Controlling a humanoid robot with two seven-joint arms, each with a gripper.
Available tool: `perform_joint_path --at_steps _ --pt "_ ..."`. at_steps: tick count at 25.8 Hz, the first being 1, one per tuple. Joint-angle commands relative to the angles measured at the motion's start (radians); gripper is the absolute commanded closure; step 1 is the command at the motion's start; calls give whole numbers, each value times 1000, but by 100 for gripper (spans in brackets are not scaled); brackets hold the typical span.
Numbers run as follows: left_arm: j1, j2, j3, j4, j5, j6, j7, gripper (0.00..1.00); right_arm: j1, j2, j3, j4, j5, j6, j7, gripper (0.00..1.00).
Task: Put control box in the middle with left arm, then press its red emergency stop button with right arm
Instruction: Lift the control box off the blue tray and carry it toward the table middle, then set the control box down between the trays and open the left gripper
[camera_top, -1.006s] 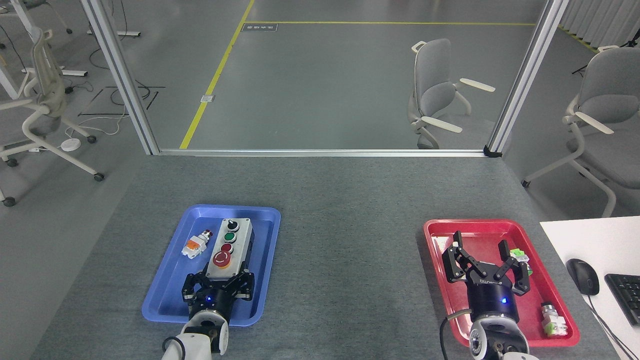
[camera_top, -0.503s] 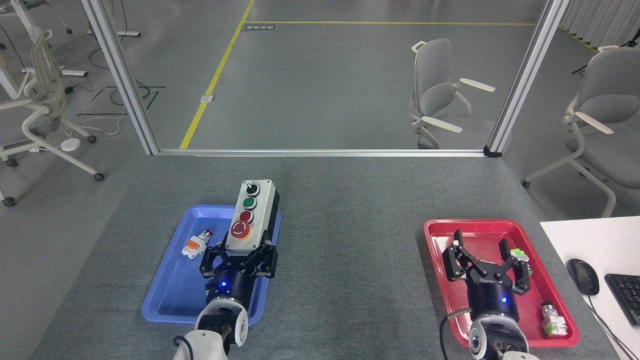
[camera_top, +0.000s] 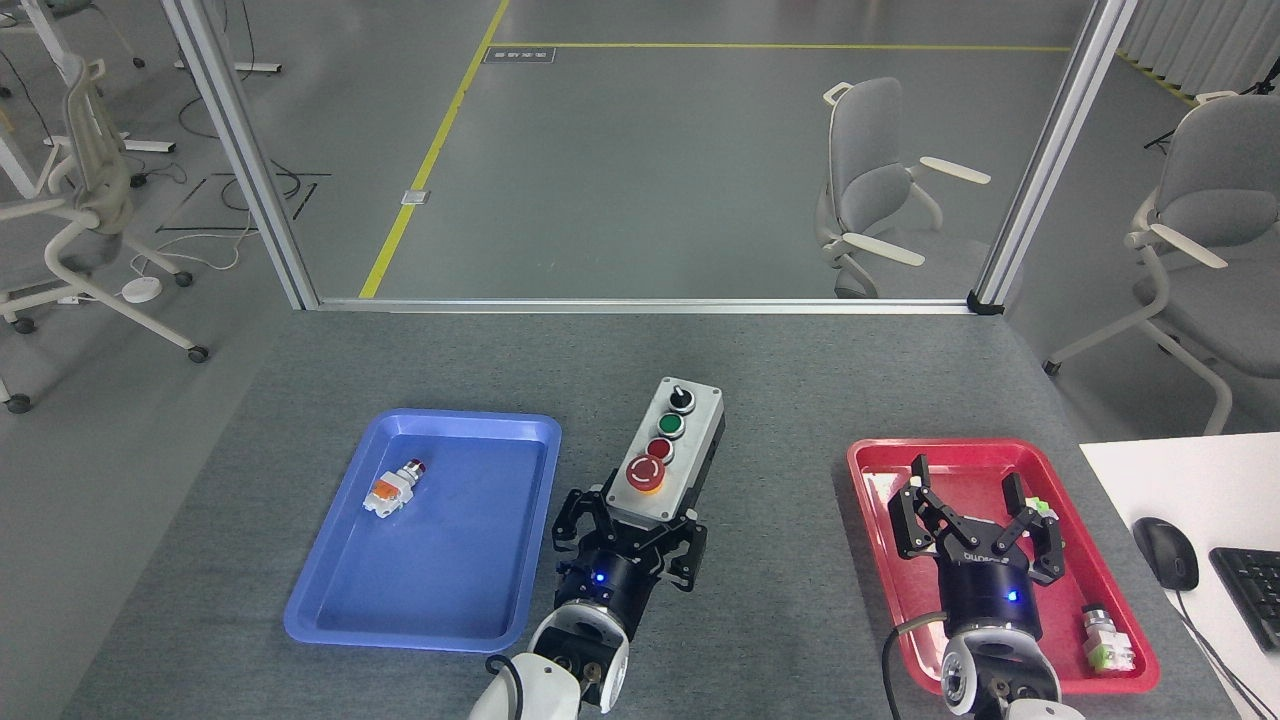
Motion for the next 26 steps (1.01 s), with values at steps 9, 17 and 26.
perform_joint_path --at_steps 9,17,26 --pt "-44 -2 -226 148 2 6 -6 100 -1 -2 -2 0 -1 0 0 1" --pt "-44 -2 -256 163 2 6 -8 100 0 -3 -4 0 -1 0 0 1" --pt "-44 -2 -270 165 3 6 -8 53 0 -3 -4 0 -1 0 0 1"
